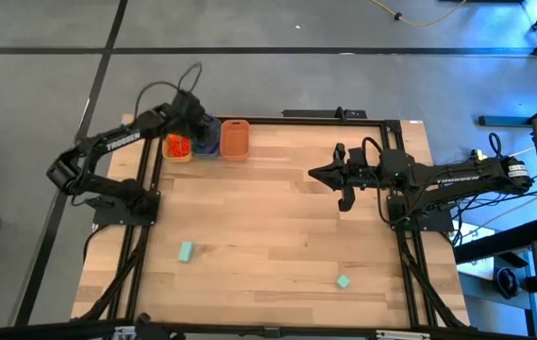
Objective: Sort & place blocks by color
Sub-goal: Put the violet block into the blue bin
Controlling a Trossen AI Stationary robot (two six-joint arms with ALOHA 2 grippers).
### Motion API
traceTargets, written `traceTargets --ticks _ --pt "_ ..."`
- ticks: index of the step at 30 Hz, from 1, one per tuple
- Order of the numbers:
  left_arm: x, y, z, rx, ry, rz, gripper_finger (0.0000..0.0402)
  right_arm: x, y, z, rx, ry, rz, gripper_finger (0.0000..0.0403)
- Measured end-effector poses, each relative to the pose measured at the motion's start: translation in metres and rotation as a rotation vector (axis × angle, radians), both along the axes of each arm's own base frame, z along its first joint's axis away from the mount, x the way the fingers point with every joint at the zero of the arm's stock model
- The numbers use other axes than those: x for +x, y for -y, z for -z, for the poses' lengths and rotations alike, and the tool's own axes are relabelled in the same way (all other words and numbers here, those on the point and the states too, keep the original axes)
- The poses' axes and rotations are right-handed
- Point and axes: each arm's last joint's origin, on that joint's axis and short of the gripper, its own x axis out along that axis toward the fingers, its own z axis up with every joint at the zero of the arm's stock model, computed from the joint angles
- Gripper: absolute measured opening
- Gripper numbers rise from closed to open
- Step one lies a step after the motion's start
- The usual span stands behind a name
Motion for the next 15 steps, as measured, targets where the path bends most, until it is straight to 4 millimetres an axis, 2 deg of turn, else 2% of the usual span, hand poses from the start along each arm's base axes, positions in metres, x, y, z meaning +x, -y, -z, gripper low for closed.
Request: traceTargets --ticks 2,5,15 --pt "-0.003 0.004 0.018 -0.037 0.012 -0.044 0.0094 0.000 0.000 0.000 0.000 0.000 0.001 0.0000" --pt "-0.007 0.009 0.035 -0.060 0.026 -0.077 0.0094 0.000 0.000 0.000 -0.001 0.000 0.002 0.0000" --pt "-0.006 0.006 0.044 -0.039 -0.012 -0.069 0.0094 0.000 0.000 0.000 0.002 -0.001 0.001 0.0000"
